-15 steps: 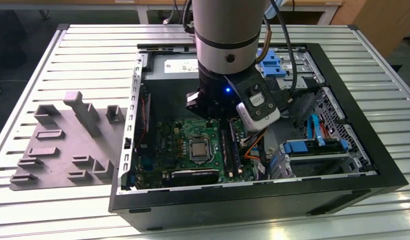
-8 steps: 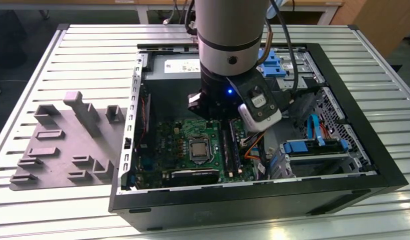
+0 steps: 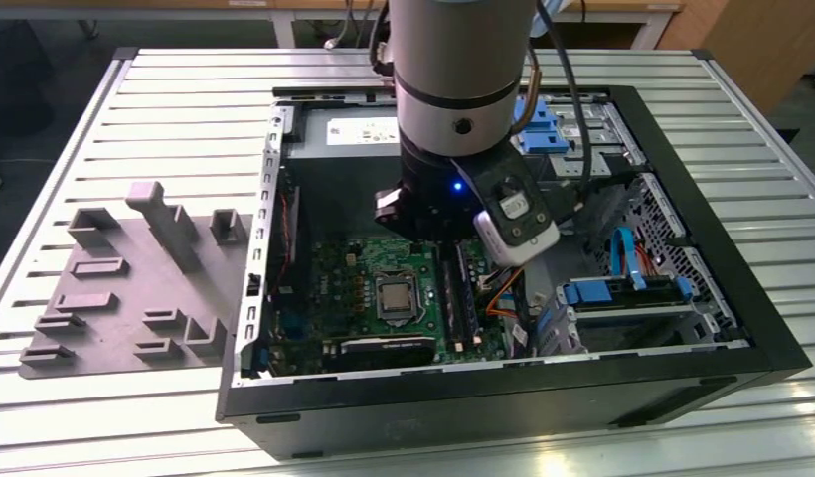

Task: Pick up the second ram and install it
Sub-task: 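Insert the second ram into the second slot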

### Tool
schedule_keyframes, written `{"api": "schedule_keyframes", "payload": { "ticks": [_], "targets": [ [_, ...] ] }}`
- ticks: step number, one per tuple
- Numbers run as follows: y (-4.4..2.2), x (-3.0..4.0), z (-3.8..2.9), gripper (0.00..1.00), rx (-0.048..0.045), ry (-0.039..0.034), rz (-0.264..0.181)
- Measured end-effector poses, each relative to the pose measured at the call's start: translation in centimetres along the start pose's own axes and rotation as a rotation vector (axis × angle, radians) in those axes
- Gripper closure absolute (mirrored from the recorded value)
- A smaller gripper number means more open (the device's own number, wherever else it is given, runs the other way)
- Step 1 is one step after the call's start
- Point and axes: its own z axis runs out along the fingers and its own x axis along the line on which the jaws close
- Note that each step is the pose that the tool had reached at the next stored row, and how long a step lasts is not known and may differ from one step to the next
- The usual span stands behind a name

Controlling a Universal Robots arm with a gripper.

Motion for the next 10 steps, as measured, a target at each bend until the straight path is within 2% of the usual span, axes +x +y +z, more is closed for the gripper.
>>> {"api": "schedule_keyframes", "payload": {
  "ticks": [10],
  "targets": [
    [-0.03, -0.09, 0.57, 0.89, 0.0, 0.0006, 0.0]
  ]
}}
